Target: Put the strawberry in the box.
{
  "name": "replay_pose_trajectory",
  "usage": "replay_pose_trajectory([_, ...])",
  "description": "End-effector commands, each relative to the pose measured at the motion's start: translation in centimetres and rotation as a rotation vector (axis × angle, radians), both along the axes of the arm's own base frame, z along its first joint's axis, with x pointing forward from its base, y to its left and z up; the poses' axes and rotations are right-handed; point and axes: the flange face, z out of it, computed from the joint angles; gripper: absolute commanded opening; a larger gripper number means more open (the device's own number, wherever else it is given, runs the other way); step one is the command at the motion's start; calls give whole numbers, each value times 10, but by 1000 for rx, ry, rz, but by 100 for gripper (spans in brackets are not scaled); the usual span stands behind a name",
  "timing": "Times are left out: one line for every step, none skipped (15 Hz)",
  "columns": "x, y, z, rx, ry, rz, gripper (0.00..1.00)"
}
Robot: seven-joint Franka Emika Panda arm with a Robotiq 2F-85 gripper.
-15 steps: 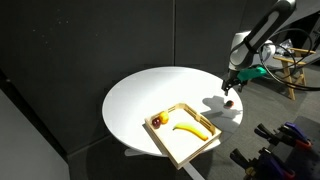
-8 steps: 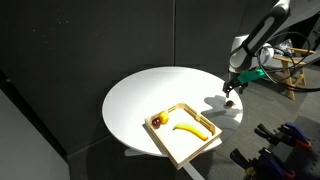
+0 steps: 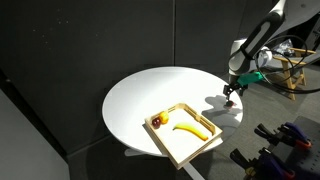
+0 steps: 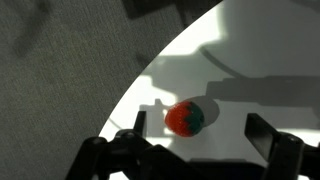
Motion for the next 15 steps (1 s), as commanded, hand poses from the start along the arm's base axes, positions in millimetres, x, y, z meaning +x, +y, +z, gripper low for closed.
replay_pose_trajectory([7, -7, -5, 6, -15, 23, 100])
replay_pose_trajectory([8, -8, -7, 5, -19, 24, 100])
replay_pose_trajectory([9, -8, -8, 4, -22, 24, 100])
replay_pose_trajectory([11, -9, -9, 3, -25, 24, 100])
replay_pose_trajectory([12, -10, -10, 1, -29, 23, 100])
replay_pose_trajectory([14, -11, -12, -1, -36, 23, 100])
replay_pose_trajectory([15, -12, -13, -5, -40, 23, 100])
replay_pose_trajectory([16, -12, -14, -6, -44, 22, 100])
replay_pose_trajectory([17, -13, -16, -8, -45, 22, 100])
replay_pose_trajectory([18, -14, -17, -9, -45, 21, 100])
replay_pose_trajectory([18, -14, -19, -10, -45, 22, 100])
replay_pose_trajectory([19, -15, -21, -11, -43, 21, 100])
replay_pose_trajectory([19, -15, -22, -11, -42, 22, 100])
replay_pose_trajectory([19, -16, -24, -11, -38, 23, 100])
replay_pose_trajectory([19, -16, -26, -11, -36, 23, 100])
